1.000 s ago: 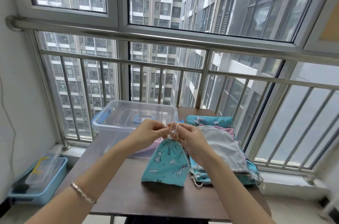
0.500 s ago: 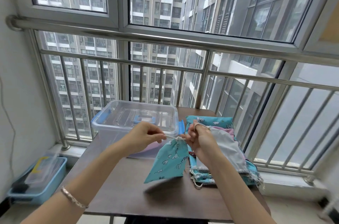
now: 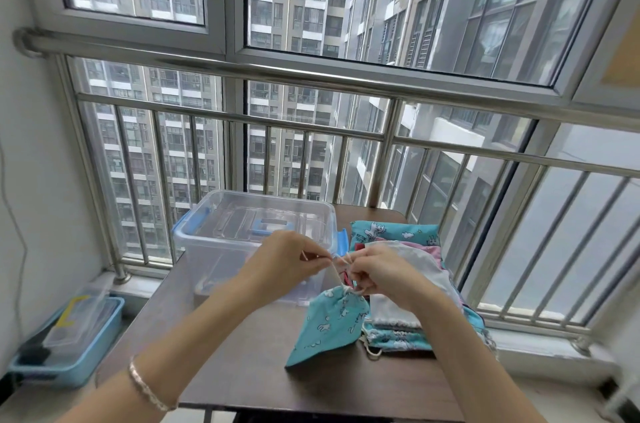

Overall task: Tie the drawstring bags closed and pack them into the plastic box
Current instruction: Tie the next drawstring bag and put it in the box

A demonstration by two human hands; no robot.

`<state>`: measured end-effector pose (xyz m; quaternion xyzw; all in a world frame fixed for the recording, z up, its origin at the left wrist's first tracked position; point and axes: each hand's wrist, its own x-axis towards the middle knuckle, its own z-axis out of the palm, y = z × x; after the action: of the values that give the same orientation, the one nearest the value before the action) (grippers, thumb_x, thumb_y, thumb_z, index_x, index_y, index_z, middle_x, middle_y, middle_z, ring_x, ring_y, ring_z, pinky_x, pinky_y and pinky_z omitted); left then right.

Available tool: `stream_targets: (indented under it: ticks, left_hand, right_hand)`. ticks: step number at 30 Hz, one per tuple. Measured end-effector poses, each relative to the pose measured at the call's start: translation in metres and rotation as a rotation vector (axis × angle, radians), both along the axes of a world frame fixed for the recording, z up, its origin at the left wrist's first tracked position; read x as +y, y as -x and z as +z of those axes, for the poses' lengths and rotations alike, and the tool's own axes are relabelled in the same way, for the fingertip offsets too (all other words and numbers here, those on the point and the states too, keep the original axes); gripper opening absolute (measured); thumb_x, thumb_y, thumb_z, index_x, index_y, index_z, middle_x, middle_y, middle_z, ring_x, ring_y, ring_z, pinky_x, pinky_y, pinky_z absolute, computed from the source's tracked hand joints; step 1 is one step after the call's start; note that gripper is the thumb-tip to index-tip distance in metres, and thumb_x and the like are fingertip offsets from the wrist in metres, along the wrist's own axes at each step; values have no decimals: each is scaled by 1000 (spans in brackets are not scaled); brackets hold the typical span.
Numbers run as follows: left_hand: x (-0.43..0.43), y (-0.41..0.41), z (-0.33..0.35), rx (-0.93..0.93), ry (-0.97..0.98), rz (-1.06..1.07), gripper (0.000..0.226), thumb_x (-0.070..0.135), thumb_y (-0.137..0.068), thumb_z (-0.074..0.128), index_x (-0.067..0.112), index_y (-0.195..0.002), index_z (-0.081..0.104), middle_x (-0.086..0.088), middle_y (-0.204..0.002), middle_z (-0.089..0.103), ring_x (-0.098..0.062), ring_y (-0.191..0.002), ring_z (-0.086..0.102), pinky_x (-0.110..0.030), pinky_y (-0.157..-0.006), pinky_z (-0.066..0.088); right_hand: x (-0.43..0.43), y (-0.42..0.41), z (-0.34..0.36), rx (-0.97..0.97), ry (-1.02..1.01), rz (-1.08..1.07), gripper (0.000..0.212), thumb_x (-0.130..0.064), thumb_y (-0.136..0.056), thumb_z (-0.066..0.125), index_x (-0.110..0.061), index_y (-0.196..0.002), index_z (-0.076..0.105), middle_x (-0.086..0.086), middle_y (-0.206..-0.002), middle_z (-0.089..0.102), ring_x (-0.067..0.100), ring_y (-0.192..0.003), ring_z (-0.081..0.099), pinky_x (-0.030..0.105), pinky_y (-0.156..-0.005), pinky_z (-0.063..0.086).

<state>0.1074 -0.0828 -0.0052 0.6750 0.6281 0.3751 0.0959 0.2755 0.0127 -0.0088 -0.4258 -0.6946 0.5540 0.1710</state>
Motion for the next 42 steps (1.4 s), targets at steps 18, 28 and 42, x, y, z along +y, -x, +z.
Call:
stream_targets:
  ticks: [18,28,42]
  left_hand:
    - [25,-3,-12,-284,58,-169,51,26,-83,72,19,-131,56,2,-99,75,-4,-86,71,-25,-80,58]
    - [17,10,-14,-100,106,-31,13,12,-81,74,16,-94,76,3,-83,73,-11,-76,68,-22,-73,56]
    - [2,33,1,144,214,-79,11,22,-87,68,19,-95,76,11,-80,70,-1,-69,62,-8,-65,47]
  right_hand:
    - [-3,0,-7,232,36,183,25,-18,-96,58,-1,-78,63,2,-62,50,10,-58,43,20,-66,44]
    - [-5,-3,-6,306,-29,-49,20,-14,-91,63,0,-80,72,4,-75,69,14,-75,60,27,-78,50]
    - [-18,0,-5,233,-472,10,25,-22,-91,66,-9,-70,74,-2,-90,76,1,-76,63,15,-63,42]
